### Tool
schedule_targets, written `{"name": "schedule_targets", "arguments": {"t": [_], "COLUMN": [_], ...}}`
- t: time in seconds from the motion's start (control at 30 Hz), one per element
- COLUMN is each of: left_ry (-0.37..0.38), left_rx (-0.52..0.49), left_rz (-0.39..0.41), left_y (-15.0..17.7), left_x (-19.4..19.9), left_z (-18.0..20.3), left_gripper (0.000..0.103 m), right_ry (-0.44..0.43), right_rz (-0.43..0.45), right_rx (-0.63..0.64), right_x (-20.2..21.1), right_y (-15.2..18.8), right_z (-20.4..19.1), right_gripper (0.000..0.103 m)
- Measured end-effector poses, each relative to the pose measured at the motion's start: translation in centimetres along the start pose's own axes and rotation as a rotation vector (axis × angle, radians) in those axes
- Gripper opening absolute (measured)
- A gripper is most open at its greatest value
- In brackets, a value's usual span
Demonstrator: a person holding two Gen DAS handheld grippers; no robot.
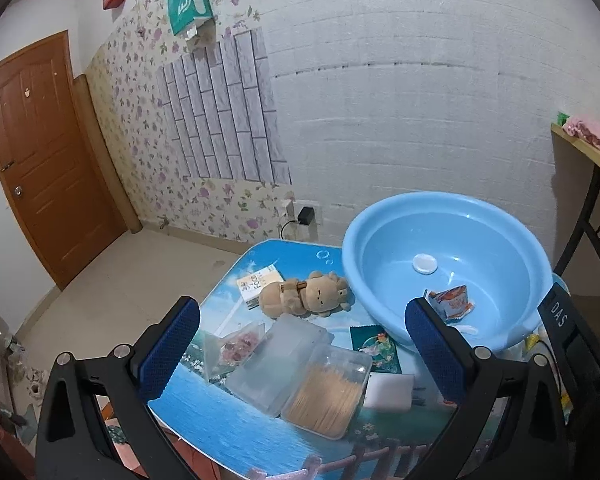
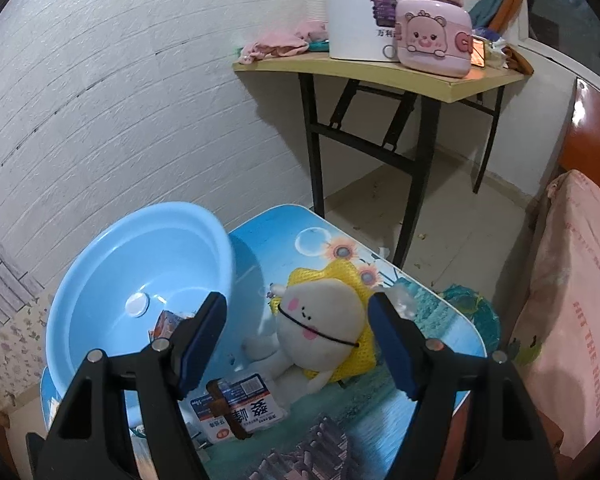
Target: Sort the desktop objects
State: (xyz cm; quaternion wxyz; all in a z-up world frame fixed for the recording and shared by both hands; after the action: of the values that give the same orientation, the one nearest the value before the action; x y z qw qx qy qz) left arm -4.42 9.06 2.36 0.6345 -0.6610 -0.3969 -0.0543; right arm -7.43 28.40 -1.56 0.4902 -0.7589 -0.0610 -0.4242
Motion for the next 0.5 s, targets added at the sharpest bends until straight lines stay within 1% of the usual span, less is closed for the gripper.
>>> {"name": "schedule_targets", "arguments": {"t": [0.07, 0.1, 0.17, 0.2, 0.3, 0.37, 0.43, 0.47, 0.5], "left_ry": [-0.012, -0.04, -0.099, -0.117, -0.116, -0.114, -0.136, -0.149, -0.164], "left_rx": [0.0, -0.015, -0.036, -0.036, -0.032, -0.037, -0.062, -0.078, -0.095], "left_rz": [-0.027, -0.041, -0.046, -0.057, -0.081, -0.095, -0.144, -0.155, -0.148], "left_y": [0.1, 0.2, 0.3, 0.4, 0.4, 0.6, 1.0, 1.2, 1.2], "left_x": [-0.4, -0.6, -0.6, -0.5, -0.3, -0.4, -0.8, -0.9, -0.8], "left_z": [-0.1, 0.0, 0.0, -0.1, -0.3, -0.2, 0.0, 0.1, 0.2], "left_gripper": [0.102, 0.103, 0.102, 0.102, 0.102, 0.102, 0.102, 0.102, 0.102], "right_ry": [0.006, 0.018, 0.057, 0.056, 0.044, 0.043, 0.04, 0.041, 0.038], "right_rz": [0.026, 0.047, 0.111, 0.12, 0.117, 0.103, 0.083, 0.071, 0.056], "right_rx": [0.008, 0.014, 0.03, 0.026, -0.006, 0.002, 0.014, 0.016, 0.01], "right_x": [0.2, 0.5, 1.6, 1.7, 1.9, 1.6, 1.0, 0.7, 0.3], "right_y": [0.0, -0.1, -0.3, -0.5, -0.7, -0.6, -0.6, -0.5, -0.4], "right_z": [-0.2, -0.3, -0.3, -0.3, 0.1, 0.2, 0.1, 0.1, 0.2], "right_gripper": [0.073, 0.073, 0.073, 0.073, 0.073, 0.073, 0.073, 0.073, 0.073]}}
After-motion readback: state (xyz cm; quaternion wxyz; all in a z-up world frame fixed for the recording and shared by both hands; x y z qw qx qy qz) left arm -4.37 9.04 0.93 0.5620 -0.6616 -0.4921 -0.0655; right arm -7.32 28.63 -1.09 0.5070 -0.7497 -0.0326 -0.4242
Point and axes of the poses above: each gripper's, at about its wrist camera, not at the fingertips, and x roughly against the way its jaws point, z to its right, y to its underside, the point moved 5 cm from there along -x, roughly the way its jaws point, and after that the axes turned 3 degrees about -y, right-handed, at the moved point
